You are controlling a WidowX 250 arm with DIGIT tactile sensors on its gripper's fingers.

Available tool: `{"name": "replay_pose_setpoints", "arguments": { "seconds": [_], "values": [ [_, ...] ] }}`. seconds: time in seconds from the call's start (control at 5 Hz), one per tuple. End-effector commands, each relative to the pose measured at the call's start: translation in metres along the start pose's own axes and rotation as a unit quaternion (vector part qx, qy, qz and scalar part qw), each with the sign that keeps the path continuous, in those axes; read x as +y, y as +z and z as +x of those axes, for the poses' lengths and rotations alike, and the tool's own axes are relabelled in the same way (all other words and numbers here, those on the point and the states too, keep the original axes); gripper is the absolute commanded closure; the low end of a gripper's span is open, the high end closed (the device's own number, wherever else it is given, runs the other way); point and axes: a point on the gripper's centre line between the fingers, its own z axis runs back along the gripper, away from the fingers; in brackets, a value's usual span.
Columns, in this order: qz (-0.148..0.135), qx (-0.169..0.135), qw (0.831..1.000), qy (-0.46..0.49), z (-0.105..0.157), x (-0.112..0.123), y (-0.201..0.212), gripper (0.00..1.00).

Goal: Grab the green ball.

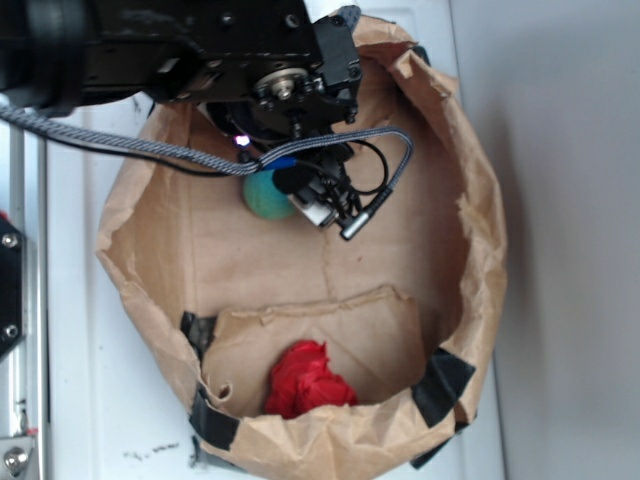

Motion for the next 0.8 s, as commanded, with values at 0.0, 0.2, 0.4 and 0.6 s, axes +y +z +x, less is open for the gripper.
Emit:
{"name": "replay_pose_setpoints", "arguments": {
  "seconds": [0.0, 0.2, 0.4, 0.6],
  "values": [
    [-0.021, 0.046, 0.998, -0.032, -0.008, -0.027, -0.026, 0.0],
    [-0.02, 0.048, 0.998, -0.033, -0.007, -0.029, -0.028, 0.0],
    [-0.027, 0.039, 0.998, -0.03, 0.001, -0.033, -0.027, 1.0],
    [-0.025, 0.026, 0.999, -0.036, 0.003, -0.037, -0.032, 1.0]
  ]
}}
